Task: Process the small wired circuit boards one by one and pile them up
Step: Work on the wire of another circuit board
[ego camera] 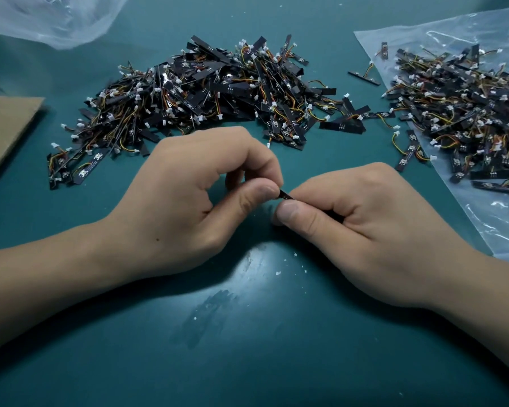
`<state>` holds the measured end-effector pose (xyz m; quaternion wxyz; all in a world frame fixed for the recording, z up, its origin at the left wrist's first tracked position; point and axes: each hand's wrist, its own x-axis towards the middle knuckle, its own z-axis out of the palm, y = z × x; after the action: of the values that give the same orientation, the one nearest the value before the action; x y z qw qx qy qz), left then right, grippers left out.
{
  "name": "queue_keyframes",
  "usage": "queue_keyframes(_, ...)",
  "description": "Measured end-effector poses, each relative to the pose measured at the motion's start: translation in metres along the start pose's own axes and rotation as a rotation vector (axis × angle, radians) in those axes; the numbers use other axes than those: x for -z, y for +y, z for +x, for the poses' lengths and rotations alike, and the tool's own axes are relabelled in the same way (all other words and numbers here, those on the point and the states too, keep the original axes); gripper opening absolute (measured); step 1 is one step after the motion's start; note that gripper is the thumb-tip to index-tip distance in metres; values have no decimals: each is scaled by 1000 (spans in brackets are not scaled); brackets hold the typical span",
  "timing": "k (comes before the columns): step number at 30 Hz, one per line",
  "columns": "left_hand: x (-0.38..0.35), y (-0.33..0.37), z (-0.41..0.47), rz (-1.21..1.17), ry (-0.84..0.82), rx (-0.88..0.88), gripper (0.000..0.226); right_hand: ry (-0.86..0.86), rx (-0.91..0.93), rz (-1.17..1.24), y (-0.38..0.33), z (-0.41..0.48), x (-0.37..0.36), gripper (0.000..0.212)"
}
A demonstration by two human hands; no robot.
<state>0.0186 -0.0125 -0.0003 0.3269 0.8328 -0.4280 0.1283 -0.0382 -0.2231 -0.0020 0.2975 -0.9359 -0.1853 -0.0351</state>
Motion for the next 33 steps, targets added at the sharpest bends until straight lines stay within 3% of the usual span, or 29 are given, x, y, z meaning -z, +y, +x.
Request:
queue_keyframes(11, -2, -1, -1, 4, -84, 3, 5, 12, 26, -19, 3, 0, -1, 42)
queue_keyframes(27, -6, -5, 0, -69, 61, -52, 12, 40, 5, 99, 2, -2, 0, 46)
queue_keyframes(33, -2, -3, -1, -102, 1, -11, 14, 97, -21, 200, 1, -2, 2, 28)
